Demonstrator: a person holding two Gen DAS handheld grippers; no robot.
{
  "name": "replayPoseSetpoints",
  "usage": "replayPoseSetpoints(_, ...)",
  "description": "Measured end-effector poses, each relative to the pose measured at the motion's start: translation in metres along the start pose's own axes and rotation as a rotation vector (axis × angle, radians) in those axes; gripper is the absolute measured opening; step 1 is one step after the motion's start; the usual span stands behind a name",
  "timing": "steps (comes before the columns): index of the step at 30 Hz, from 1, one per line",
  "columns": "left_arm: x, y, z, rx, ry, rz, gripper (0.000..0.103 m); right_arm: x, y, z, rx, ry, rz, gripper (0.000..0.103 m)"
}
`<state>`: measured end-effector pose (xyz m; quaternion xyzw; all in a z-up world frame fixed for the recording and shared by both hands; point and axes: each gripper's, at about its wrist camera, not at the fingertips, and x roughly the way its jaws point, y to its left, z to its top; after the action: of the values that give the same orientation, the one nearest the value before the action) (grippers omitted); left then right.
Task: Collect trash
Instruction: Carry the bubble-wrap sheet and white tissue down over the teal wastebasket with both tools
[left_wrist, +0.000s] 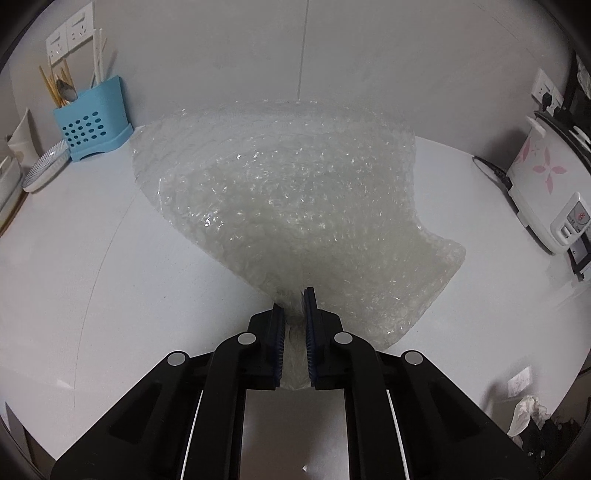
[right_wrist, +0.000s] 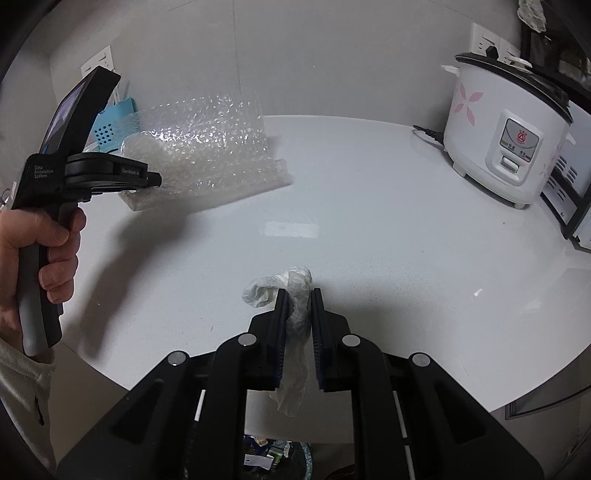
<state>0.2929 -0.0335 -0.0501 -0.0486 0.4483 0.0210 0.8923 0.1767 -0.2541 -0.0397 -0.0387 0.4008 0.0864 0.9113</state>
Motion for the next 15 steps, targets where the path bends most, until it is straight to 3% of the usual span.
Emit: replayPoseSetpoints(15,-0.079,0.022,-0.059,0.0,-0.086,-0.048,0.009,-0.033,0.025,-0.014,-0.015,-0.029,0.025,0.012)
